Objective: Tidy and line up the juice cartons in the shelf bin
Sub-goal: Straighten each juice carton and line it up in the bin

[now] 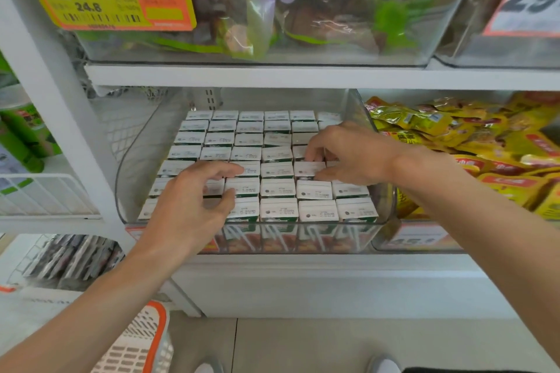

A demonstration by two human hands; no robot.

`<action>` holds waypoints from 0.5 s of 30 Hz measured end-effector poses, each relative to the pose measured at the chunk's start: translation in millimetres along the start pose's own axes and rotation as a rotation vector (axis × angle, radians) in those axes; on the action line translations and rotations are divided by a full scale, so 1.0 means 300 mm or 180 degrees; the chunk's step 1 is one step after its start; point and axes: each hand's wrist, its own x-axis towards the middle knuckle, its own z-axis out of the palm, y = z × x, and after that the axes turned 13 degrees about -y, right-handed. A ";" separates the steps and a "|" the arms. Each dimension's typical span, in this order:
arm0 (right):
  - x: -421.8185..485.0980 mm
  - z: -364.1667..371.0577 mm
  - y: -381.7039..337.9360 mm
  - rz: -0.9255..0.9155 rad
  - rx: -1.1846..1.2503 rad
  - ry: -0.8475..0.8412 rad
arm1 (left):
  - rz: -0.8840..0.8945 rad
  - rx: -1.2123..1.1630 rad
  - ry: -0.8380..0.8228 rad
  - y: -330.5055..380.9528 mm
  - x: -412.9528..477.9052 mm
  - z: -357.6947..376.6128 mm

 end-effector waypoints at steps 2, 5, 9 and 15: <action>-0.016 -0.008 0.005 -0.0065 0.0091 0.0085 | -0.0018 -0.0047 0.0021 0.005 0.001 0.000; -0.063 -0.022 0.009 -0.0236 0.0660 0.0485 | 0.0028 -0.0143 0.0030 0.013 0.001 0.005; -0.128 -0.007 -0.031 -0.0492 0.1237 0.1472 | 0.0309 -0.0465 -0.0075 0.035 0.002 0.012; -0.148 0.067 -0.133 -0.0727 0.2651 0.1410 | 0.0813 -0.1402 -0.0540 0.110 -0.006 0.030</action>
